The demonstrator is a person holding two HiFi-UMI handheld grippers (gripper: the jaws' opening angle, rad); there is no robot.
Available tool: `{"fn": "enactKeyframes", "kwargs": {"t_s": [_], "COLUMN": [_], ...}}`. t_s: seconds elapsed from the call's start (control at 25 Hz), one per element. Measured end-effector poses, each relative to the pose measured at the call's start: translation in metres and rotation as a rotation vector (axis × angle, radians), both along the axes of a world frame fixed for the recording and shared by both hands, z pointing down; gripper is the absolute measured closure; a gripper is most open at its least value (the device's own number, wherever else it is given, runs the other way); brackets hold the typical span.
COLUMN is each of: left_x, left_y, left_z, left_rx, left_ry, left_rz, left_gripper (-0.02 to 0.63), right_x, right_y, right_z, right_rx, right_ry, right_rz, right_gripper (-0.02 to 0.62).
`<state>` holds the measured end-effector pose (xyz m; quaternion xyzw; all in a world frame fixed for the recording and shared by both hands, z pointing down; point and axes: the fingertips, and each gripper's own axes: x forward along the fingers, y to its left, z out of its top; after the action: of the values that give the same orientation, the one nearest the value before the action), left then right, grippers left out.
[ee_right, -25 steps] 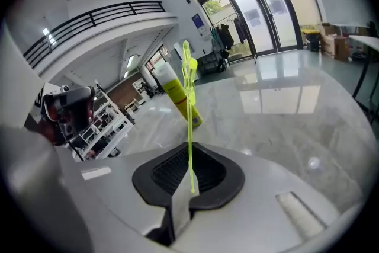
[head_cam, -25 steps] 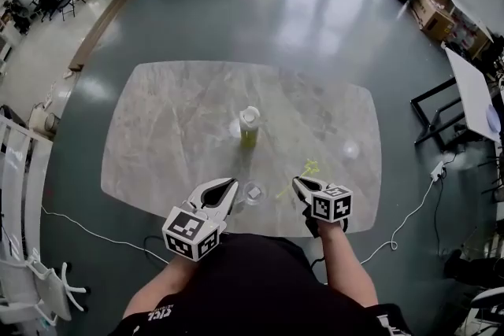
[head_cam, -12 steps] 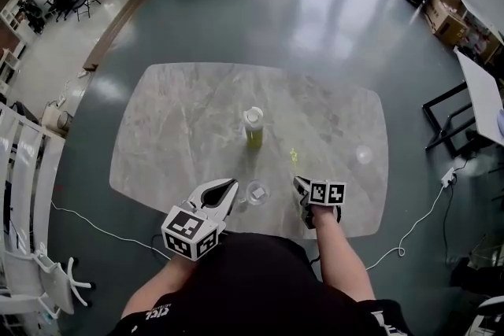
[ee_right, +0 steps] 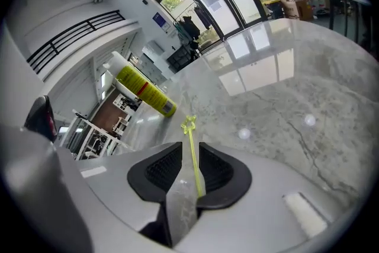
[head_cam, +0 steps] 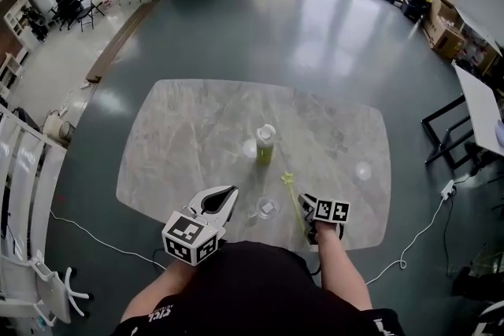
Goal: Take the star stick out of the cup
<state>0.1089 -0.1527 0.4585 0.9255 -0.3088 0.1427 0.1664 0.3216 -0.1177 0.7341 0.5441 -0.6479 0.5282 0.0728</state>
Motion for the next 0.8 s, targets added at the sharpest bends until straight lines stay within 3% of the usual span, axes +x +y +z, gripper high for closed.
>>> {"fn": "enactKeyframes", "kwargs": {"t_s": [0.36, 0.68, 0.8], "left_x": [-0.038, -0.057, -0.06], "left_y": [-0.017, -0.023, -0.023], "left_z": [-0.018, -0.037, -0.05], "left_rx": [0.034, 0.039, 0.039], "left_ry": [0.024, 0.058, 0.076], "left_rz": [-0.022, 0.0, 0.021], "left_gripper": [0.604, 0.604, 0.604], "right_x": [-0.013, -0.051, -0.077], "right_y": [-0.013, -0.038, -0.043], "right_z": [-0.094, -0.206, -0.236], "right_rx": [0.19, 0.42, 0.478], "right_ry": [0.067, 0.166, 0.234], "right_rz": [0.007, -0.103, -0.193], "right_gripper": [0.489, 0.538, 0.543]}}
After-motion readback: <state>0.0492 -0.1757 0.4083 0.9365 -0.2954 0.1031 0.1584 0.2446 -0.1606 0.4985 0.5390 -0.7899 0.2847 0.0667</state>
